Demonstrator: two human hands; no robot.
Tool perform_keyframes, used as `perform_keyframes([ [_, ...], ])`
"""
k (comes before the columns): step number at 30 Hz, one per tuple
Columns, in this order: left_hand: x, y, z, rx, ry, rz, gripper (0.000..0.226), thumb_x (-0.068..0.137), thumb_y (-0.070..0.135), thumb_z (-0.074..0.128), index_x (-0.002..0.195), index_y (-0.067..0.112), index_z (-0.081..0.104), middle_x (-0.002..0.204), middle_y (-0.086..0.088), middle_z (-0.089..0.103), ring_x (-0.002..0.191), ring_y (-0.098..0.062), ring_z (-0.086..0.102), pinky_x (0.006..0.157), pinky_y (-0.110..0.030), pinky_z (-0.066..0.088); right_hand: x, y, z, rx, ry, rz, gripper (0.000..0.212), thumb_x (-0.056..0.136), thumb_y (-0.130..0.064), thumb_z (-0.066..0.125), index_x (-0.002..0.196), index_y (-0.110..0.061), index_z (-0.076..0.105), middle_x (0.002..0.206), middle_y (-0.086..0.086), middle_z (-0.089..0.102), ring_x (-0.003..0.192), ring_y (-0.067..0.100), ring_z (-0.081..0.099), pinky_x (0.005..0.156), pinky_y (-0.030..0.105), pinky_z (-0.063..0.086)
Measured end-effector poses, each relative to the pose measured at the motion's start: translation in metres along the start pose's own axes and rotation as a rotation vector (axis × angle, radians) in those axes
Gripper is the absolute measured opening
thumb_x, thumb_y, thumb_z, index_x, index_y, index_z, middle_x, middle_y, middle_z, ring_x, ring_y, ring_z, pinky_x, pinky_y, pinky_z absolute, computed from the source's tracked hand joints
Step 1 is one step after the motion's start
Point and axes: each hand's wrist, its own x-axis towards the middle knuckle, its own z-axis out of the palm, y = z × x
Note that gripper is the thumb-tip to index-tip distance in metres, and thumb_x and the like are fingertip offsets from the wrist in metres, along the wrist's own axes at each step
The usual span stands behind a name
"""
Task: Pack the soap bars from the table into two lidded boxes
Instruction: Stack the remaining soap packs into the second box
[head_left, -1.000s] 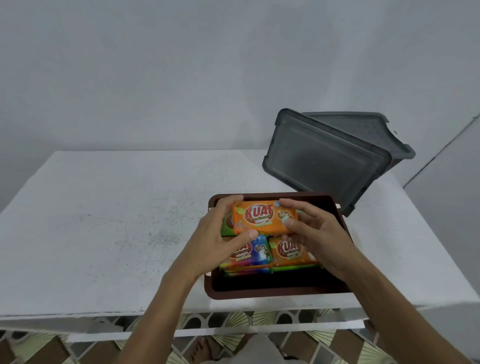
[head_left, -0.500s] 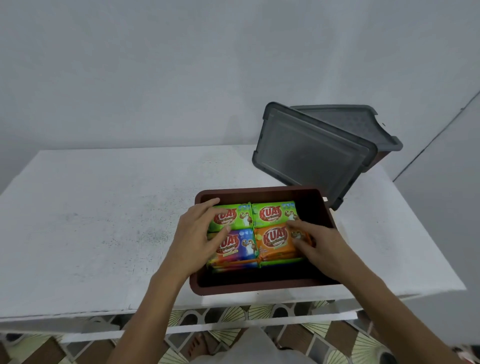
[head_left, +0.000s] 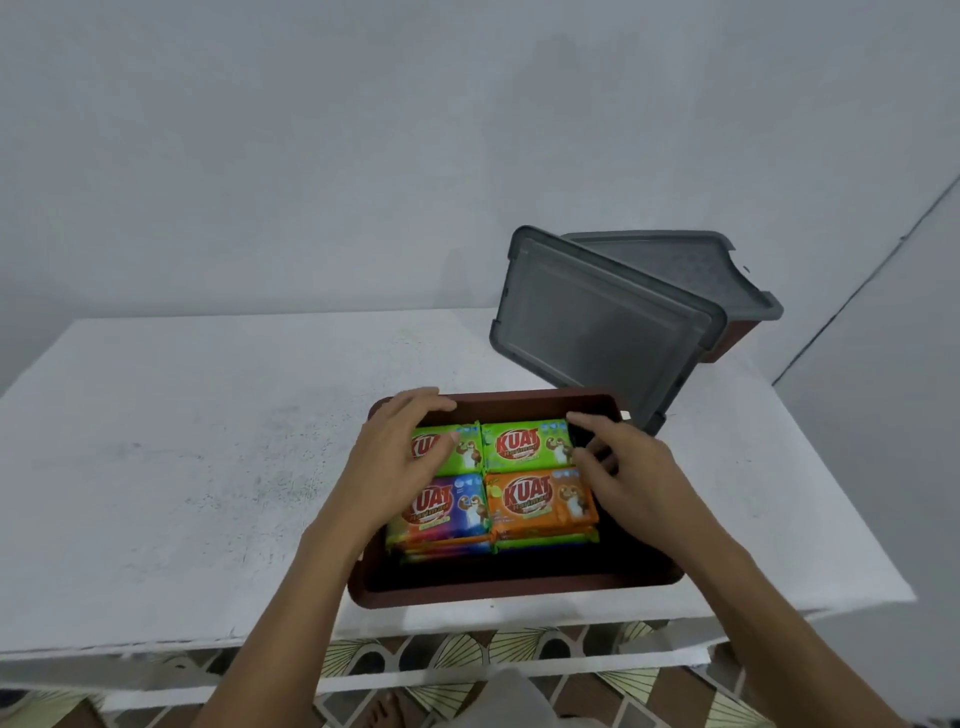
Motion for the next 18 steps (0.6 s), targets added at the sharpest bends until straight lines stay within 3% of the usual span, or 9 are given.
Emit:
perform_keyframes([
  [2, 0.018, 0.013, 0.002, -0.047, -0.011, 0.006, 0.029, 0.092, 0.037, 0.059, 0.121, 0.031, 0.058, 0.133, 0.011, 0.054, 0.117, -0.006, 0.052, 0.094, -0.027, 0.043, 0.008, 0.001, -0.017, 0.089, 0.062, 0.005, 0.039, 0.098, -0.029, 0.052, 0.137, -0.029, 0.048, 0.101, -0.011, 0.060, 0.078, -0.005, 0.058, 0.061, 0.005, 0.042],
  [5, 0.054, 0.026, 0.007, -0.108, -0.033, 0.005, 0.027, 0.092, 0.037, 0.059, 0.119, 0.033, 0.059, 0.126, 0.015, 0.058, 0.105, 0.000, 0.056, 0.086, -0.019, 0.043, 0.022, 0.009, -0.037, 0.220, 0.182, 0.024, 0.036, 0.097, -0.026, 0.054, 0.133, -0.028, 0.053, 0.094, -0.007, 0.066, 0.083, 0.004, 0.064, 0.066, 0.009, 0.048],
  [7, 0.082, 0.030, 0.011, -0.158, -0.040, -0.011, 0.025, 0.093, 0.033, 0.060, 0.117, 0.030, 0.060, 0.119, 0.012, 0.062, 0.098, 0.000, 0.060, 0.081, -0.017, 0.045, 0.030, 0.021, -0.048, 0.311, 0.253, 0.050, 0.034, 0.097, -0.025, 0.054, 0.131, -0.027, 0.054, 0.088, -0.003, 0.068, 0.084, 0.013, 0.068, 0.075, 0.025, 0.056],
  [10, 0.125, 0.035, 0.019, -0.187, -0.040, -0.086, 0.027, 0.094, 0.031, 0.057, 0.121, 0.025, 0.059, 0.106, 0.004, 0.066, 0.089, -0.009, 0.065, 0.077, -0.023, 0.047, 0.043, 0.040, -0.058, 0.425, 0.339, 0.160, 0.031, 0.099, -0.026, 0.051, 0.130, -0.025, 0.052, 0.089, 0.000, 0.069, 0.078, 0.014, 0.069, 0.076, 0.032, 0.059],
  [14, 0.174, 0.037, 0.039, -0.279, -0.053, -0.271, 0.040, 0.101, 0.036, 0.043, 0.136, 0.017, 0.046, 0.103, -0.005, 0.067, 0.083, -0.015, 0.065, 0.089, -0.038, 0.051, 0.057, 0.067, -0.060, 0.668, 0.437, 0.392, 0.036, 0.101, -0.033, 0.048, 0.135, -0.025, 0.041, 0.099, 0.004, 0.066, 0.079, 0.020, 0.069, 0.066, 0.029, 0.056],
  [18, 0.206, 0.039, 0.058, -0.442, -0.118, -0.506, 0.053, 0.102, 0.048, 0.027, 0.143, 0.014, 0.036, 0.109, -0.012, 0.064, 0.093, -0.024, 0.062, 0.089, -0.040, 0.048, 0.074, 0.091, -0.055, 0.882, 0.280, 0.663, 0.045, 0.101, -0.048, 0.038, 0.139, -0.025, 0.037, 0.100, 0.009, 0.067, 0.086, 0.031, 0.068, 0.073, 0.036, 0.058],
])
